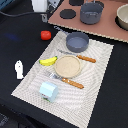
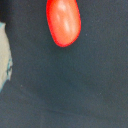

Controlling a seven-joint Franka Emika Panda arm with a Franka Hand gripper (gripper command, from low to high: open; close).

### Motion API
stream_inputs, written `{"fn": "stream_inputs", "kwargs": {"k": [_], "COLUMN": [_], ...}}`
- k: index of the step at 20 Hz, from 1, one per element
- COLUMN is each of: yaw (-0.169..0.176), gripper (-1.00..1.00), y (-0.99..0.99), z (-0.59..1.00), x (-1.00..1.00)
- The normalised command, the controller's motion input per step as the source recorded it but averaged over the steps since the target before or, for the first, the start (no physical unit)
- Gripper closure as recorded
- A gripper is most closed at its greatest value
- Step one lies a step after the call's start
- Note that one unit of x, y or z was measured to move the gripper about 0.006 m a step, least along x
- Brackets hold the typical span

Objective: Interact with the objects in diverse but meaningful ways.

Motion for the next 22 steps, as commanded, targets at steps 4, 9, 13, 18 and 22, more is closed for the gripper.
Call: {"fn": "stream_inputs", "kwargs": {"k": [4,9,13,18,22], "yaw": [0.105,0.082,0.073,0.033,0.026], "gripper": [-1.0,-1.0,-1.0,-1.0,-1.0], "y": [-0.04,-0.03,-0.02,-0.07,-0.1], "z": [-0.41,-0.38,-0.44,-0.32,-0.24], "x": [-0.16,-0.07,-0.1,-0.2,-0.4]}}
